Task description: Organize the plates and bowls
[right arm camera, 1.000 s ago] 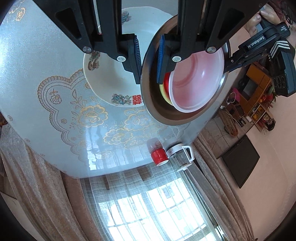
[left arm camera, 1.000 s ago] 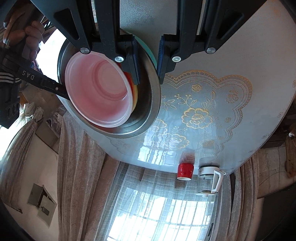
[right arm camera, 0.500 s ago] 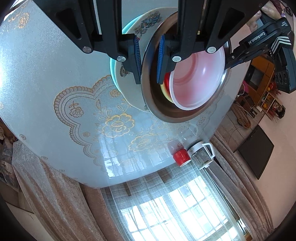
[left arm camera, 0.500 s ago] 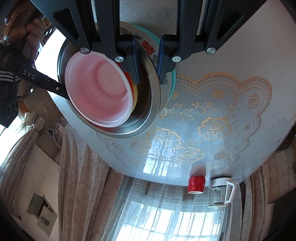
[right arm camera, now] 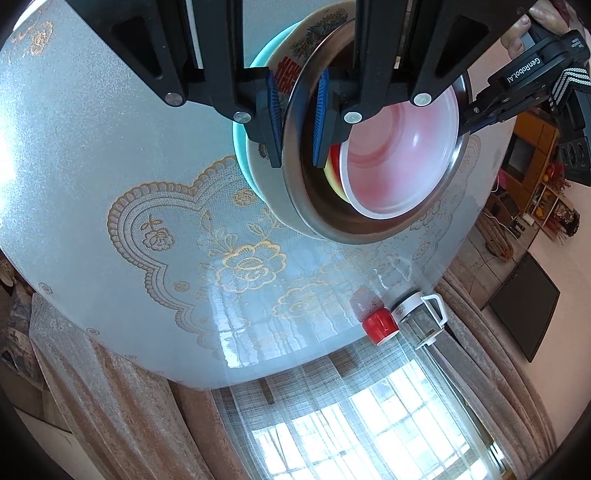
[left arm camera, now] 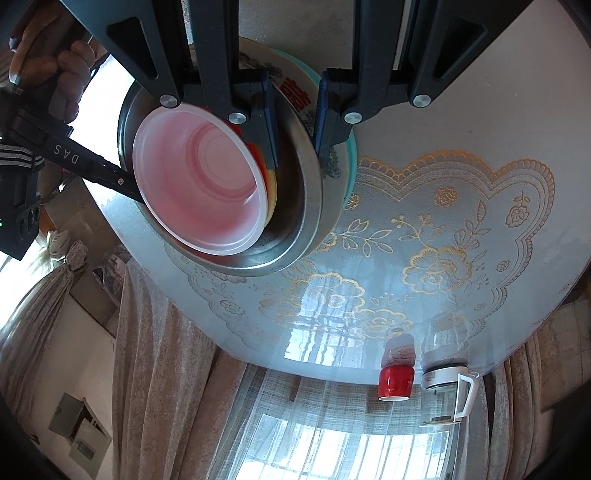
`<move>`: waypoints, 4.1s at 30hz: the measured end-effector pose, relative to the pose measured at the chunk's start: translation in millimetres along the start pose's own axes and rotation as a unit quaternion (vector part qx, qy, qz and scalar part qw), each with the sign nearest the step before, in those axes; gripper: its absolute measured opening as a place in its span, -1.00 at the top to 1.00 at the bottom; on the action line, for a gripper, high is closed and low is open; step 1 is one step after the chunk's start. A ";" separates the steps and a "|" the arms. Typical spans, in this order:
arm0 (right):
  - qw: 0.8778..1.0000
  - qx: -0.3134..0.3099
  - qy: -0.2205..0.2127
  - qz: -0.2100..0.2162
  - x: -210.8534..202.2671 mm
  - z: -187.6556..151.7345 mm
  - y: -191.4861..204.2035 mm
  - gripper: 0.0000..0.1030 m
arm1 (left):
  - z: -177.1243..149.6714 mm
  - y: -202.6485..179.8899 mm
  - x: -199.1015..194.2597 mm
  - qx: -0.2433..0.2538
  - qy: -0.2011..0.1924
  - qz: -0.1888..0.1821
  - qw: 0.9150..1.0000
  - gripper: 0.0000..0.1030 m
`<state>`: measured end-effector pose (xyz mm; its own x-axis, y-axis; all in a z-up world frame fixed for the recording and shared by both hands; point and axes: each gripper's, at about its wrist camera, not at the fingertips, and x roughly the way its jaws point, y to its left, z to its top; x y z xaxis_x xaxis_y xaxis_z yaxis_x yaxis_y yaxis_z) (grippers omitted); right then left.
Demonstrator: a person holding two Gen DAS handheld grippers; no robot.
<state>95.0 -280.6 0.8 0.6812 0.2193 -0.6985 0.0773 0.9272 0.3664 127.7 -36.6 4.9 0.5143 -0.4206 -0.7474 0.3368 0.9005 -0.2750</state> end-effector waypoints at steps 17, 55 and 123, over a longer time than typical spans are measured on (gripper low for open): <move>1.000 0.002 -0.002 0.005 -4.9 -2.2 -0.5 0.61 | -0.3 -4.8 0.7 0.009 -0.005 0.015 1.000 0.62; 1.000 0.012 -0.021 0.009 -18.0 -6.7 -6.8 0.68 | 1.2 -5.2 6.5 0.003 -0.010 0.038 0.999 0.62; 0.980 -0.090 -0.131 -0.120 -56.7 -52.6 51.9 0.24 | -60.7 -8.1 -73.6 -0.013 -0.142 0.181 0.973 -0.21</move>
<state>22.1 -229.0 27.2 0.8243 -0.0746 -0.5612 0.1442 0.9862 0.0808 39.2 -6.2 25.5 0.7934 -0.0852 -0.6027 0.0745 0.9963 -0.0427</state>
